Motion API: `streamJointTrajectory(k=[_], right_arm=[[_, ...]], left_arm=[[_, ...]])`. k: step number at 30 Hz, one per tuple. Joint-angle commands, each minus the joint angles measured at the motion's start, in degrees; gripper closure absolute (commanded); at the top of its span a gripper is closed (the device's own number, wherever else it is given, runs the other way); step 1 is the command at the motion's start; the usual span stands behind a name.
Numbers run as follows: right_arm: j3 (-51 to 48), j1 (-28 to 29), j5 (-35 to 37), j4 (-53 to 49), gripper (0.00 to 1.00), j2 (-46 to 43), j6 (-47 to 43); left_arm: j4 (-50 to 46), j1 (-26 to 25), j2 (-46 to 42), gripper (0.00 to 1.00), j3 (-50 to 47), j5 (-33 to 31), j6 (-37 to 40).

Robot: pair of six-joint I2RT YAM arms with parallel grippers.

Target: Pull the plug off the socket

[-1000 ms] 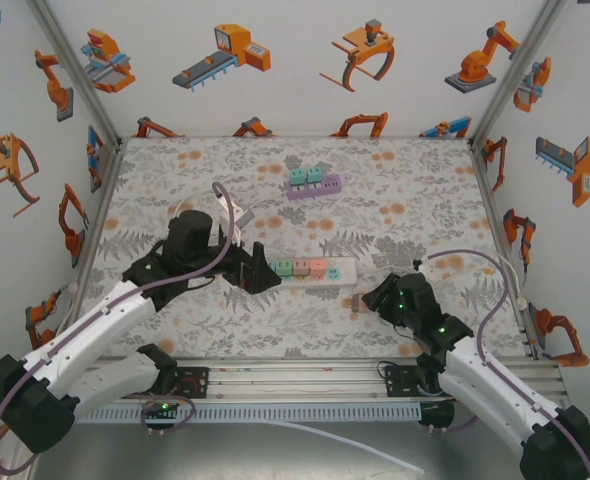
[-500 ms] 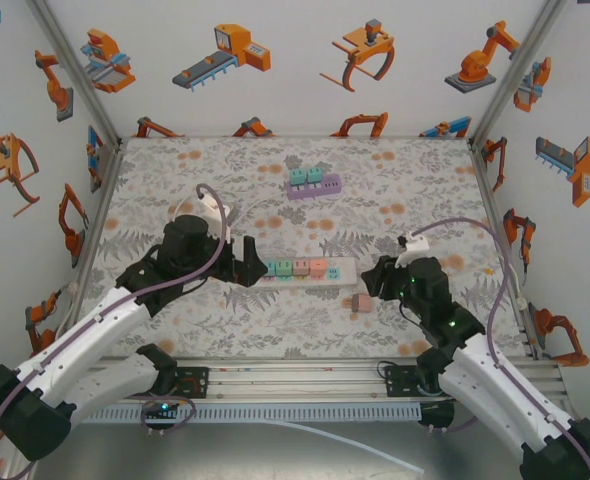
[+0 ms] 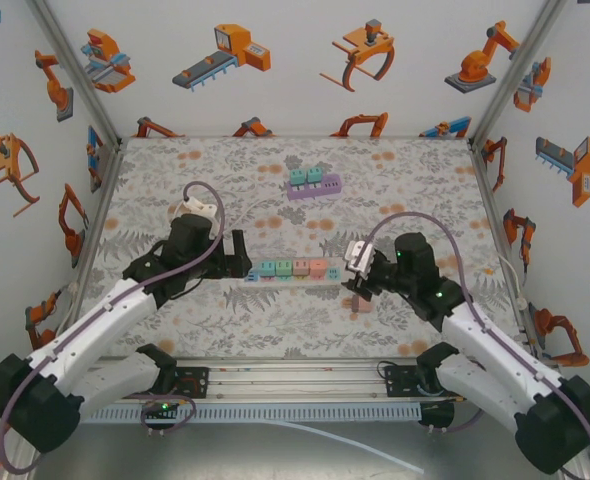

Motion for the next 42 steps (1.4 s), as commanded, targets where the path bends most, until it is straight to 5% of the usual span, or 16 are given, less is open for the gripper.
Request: streamJointTrajectory(k=[1,15,23,28,42], right_arm=[[5.24,0.28,-5.35,-2.65,0.44,6.14,-11.51],[21.33,0.41,-12.73,-7.24,0.46,31.66,-18.64],[25.38,0.59,-15.20,-10.55,0.47,38.00,-21.74],[26.58,0.67,-14.66,-11.41,0.50,40.97,-23.32],[28.32,1.25,-14.27,-13.68,0.68,43.76,-24.21]], left_arm=[[-3.00,2.46,2.09,0.03,0.91,-2.23,-3.65],[-1.33,5.76,11.63,0.03,0.62,-0.58,-4.87],[-0.45,6.19,17.37,0.00,1.32,0.07,-5.78],[1.60,6.27,19.96,0.07,1.57,2.16,-5.88],[3.14,6.27,25.66,0.15,2.56,4.11,-6.44]])
